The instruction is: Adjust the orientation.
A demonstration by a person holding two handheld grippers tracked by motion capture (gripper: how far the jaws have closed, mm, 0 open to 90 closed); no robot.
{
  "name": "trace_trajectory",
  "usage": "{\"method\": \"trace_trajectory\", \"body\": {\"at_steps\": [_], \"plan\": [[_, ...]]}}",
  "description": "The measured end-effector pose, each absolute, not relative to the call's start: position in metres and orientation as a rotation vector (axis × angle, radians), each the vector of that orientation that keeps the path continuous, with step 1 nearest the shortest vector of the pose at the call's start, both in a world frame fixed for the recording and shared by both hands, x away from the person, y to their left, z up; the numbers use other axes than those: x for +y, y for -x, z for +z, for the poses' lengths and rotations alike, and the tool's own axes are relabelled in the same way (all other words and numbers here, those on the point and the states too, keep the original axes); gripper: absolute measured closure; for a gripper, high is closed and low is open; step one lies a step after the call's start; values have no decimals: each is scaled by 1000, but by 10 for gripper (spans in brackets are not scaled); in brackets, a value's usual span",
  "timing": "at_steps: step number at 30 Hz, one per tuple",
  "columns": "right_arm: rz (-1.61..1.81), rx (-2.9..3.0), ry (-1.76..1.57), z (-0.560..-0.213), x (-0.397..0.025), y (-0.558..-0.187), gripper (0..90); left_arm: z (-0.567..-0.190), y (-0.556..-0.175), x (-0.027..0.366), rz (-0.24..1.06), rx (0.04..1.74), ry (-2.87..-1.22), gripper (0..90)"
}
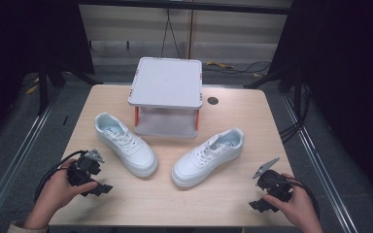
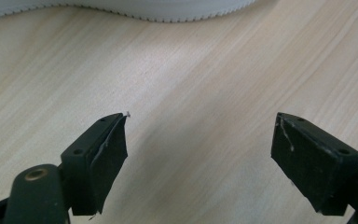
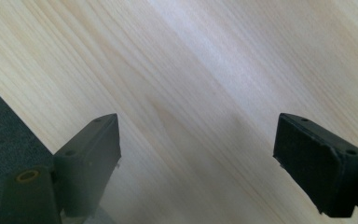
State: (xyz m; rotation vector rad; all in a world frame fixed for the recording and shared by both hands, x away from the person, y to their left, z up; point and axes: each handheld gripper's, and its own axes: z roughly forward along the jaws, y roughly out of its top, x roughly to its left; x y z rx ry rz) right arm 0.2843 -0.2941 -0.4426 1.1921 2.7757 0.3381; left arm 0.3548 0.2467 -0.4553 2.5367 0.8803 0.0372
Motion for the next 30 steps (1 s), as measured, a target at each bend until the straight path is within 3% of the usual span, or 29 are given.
{"method": "trace_trajectory", "body": {"at_steps": [13,30], "plan": [[326,2781,-1181,-446,-294,-285,146,-425,-380,238,106,802,-2581,192],[357,2798,-1192,-451,-294,-285,146,-378,-457,227,183,736,-2674,185]]}}
